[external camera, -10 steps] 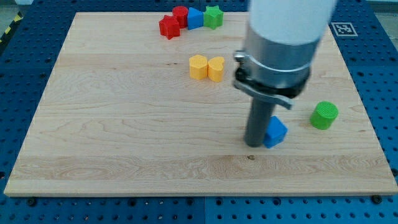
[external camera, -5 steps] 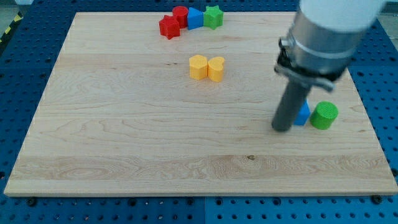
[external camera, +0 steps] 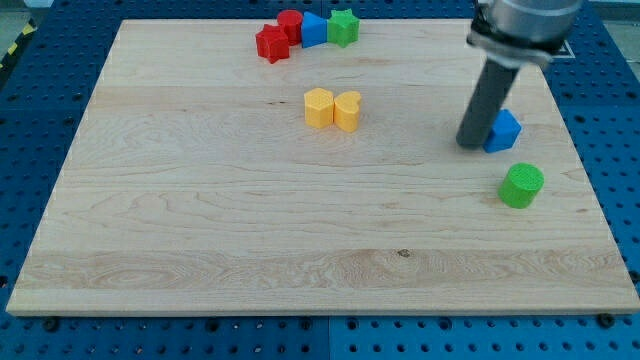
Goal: Move the blue cube to the top right of the yellow heart
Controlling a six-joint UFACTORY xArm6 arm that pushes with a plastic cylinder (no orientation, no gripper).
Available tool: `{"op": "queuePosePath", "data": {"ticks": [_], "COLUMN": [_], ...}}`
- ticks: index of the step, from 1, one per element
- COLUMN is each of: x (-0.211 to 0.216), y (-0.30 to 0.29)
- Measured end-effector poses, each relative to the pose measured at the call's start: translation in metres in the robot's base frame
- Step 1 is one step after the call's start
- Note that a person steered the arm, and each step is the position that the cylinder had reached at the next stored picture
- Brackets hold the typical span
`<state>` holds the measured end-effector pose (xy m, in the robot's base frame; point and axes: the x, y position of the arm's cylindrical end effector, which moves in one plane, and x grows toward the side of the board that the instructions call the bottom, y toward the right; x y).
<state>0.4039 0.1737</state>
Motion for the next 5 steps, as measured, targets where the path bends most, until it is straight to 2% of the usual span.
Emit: {"op": "queuePosePath", "data": {"ticks": [1, 3, 4, 5], "x": [-0.012, 0.059, 0.045, -0.015], "y": [-0.002, -0.010, 0.040, 0.055]}}
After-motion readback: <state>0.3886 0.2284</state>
